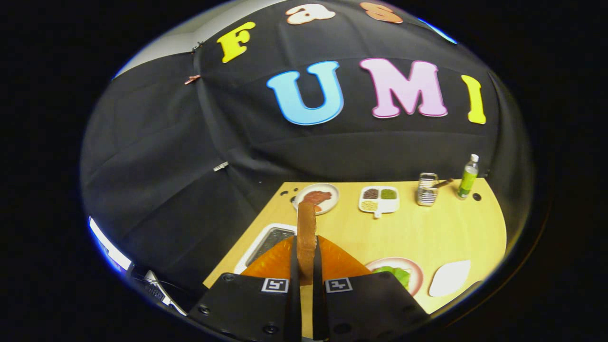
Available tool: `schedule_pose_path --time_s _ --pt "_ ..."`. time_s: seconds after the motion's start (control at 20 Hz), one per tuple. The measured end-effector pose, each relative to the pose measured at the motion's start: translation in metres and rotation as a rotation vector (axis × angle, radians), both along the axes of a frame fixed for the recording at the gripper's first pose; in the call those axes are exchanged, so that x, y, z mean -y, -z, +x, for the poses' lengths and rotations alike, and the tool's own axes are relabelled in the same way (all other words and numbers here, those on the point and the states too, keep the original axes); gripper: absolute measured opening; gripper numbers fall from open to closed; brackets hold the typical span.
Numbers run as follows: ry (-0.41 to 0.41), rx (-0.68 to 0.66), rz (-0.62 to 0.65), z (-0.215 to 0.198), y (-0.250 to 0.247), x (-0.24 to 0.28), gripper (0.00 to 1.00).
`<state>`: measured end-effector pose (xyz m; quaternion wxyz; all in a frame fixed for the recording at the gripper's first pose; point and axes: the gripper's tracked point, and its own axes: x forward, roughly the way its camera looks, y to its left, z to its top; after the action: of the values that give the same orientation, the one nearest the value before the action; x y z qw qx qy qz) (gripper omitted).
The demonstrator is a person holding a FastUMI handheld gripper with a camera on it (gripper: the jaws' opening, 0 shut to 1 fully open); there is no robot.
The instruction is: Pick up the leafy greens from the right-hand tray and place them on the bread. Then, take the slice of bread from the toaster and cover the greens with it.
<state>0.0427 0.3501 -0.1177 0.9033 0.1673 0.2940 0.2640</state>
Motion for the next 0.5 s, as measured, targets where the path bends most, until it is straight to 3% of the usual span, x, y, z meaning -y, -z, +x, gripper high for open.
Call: schedule_pose_path --time_s 0.3,0.5 --pt "0.110 -0.067 -0.092 -0.003 0.079 0.086 0.13" --pt "0.149 -0.146 -0.045 -0.012 0.127 0.088 0.14"
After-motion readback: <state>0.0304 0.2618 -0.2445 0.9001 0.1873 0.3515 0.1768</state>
